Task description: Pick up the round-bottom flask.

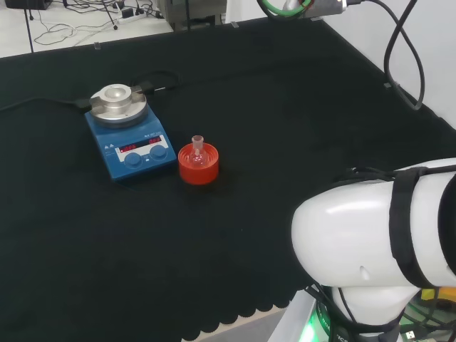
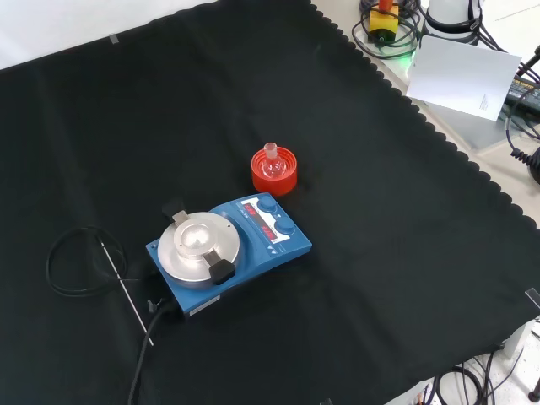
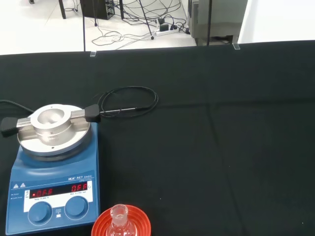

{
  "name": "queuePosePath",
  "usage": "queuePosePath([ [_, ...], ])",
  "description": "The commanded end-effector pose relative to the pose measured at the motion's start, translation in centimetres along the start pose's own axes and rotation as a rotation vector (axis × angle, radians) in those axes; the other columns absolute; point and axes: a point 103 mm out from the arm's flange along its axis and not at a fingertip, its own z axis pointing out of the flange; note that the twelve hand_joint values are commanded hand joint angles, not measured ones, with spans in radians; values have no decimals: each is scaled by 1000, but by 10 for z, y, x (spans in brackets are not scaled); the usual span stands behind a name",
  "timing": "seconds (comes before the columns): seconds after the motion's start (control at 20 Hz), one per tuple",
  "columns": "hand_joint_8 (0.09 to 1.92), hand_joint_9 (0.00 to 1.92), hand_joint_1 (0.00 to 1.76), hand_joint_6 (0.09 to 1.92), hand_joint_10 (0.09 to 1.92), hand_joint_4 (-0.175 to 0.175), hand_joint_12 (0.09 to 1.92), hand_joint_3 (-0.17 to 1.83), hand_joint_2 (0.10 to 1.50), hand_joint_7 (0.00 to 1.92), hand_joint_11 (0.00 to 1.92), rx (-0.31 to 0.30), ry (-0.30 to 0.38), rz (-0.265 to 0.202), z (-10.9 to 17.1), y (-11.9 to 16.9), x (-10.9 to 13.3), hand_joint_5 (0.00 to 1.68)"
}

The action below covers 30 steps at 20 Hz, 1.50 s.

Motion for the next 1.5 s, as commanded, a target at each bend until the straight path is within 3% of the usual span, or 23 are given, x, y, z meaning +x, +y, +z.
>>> queuePosePath([
  [0.05, 800, 401, 343, 430, 919, -19, 1368, 634, 1082, 283, 272, -5, -5, 0, 0, 2, -8, 276],
  [0.15, 585, 214, 126, 326, 719, -12, 1374, 428, 1221, 68, 93, 1, 3, 13, 1, 4, -19, 297],
  [0.25, 533, 176, 73, 262, 660, -10, 1374, 328, 1279, 19, 52, 4, 1, 15, 1, 7, -27, 319],
  [0.4, 520, 167, 59, 237, 644, -10, 1374, 292, 1299, 8, 42, 7, -9, 14, 7, 8, -19, 330],
  [0.55, 519, 167, 59, 231, 642, -10, 1375, 285, 1302, 10, 42, 31, -5, 16, 21, 11, -13, 334],
  [0.9, 518, 168, 69, 221, 642, -10, 1376, 272, 1305, 12, 45, 60, 34, 60, 59, 19, -61, 342],
  [1.25, 527, 185, 72, 219, 648, -13, 1378, 264, 1307, 36, 58, 58, 76, 102, 104, 25, -87, 363],
  [1.5, 550, 257, 318, 236, 662, -27, 1373, 221, 1216, 96, 119, 73, 111, 80, 149, 40, -82, 450],
])
